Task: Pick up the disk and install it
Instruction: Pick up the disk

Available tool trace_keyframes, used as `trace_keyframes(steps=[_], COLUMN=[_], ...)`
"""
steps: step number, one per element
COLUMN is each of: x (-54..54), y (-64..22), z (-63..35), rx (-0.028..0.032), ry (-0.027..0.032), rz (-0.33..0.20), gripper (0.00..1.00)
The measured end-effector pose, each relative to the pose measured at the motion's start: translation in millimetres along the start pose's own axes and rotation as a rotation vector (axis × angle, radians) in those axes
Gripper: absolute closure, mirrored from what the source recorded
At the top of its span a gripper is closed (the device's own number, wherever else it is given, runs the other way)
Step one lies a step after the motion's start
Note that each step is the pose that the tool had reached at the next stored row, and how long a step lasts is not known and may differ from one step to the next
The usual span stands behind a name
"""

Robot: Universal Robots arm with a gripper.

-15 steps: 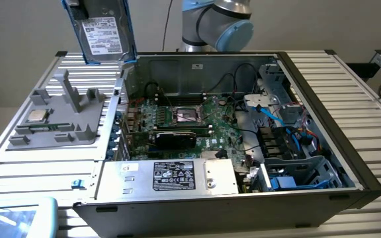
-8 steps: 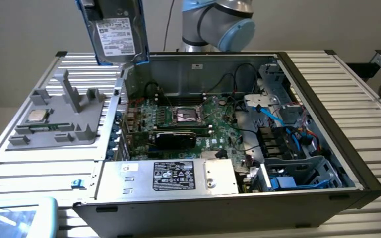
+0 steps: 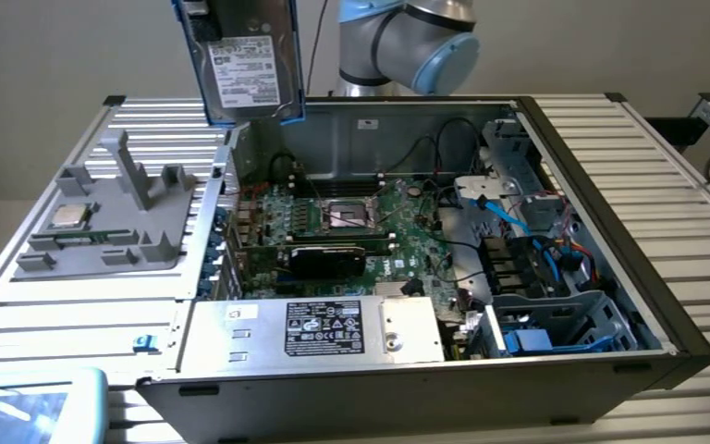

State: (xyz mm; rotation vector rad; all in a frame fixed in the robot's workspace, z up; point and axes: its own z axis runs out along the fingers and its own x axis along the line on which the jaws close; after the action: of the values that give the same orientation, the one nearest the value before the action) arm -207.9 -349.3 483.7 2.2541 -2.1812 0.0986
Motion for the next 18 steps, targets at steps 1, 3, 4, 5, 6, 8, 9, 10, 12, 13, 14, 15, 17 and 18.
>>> trace_keyframes(steps=[1, 3, 4, 5, 6, 8, 9, 10, 12, 13, 14, 15, 17, 18], x=[1.5, 5.0, 7.4, 10.1, 12.9, 18.9, 22.2, 25.6, 31.7, 34.3, 36.6, 38.7, 42.5, 44.4], y=[-3.9, -11.5, -14.4, -16.4, -17.6, -19.1, -20.1, -21.5, -25.8, -28.7, -31.9, -35.4, -42.9, -47.2], z=[0.1, 0.4, 0.7, 0.9, 1.1, 1.5, 1.7, 1.9, 2.3, 2.6, 2.8, 3.1, 3.5, 3.8], rx=[0.0000, 0.0000, 0.0000, 0.0001, 0.0000, 0.0000, 0.0001, 0.0001, 0.0000, 0.0001, 0.0000, 0.0001, 0.0001, 0.0000], ry=[0.0000, 0.0000, 0.0000, 0.0000, 0.0000, 0.0000, 0.0000, 0.0000, 0.0000, -0.0001, -0.0002, -0.0004, -0.0007, -0.0010], rz=[0.000, 0.000, 0.000, 0.000, 0.000, 0.000, 0.000, 0.000, 0.000, 0.000, 0.000, 0.000, 0.000, 0.000], gripper=[0.63, 0.63, 0.63, 0.63, 0.63, 0.63, 0.63, 0.63, 0.63, 0.63, 0.63, 0.63, 0.63, 0.63])
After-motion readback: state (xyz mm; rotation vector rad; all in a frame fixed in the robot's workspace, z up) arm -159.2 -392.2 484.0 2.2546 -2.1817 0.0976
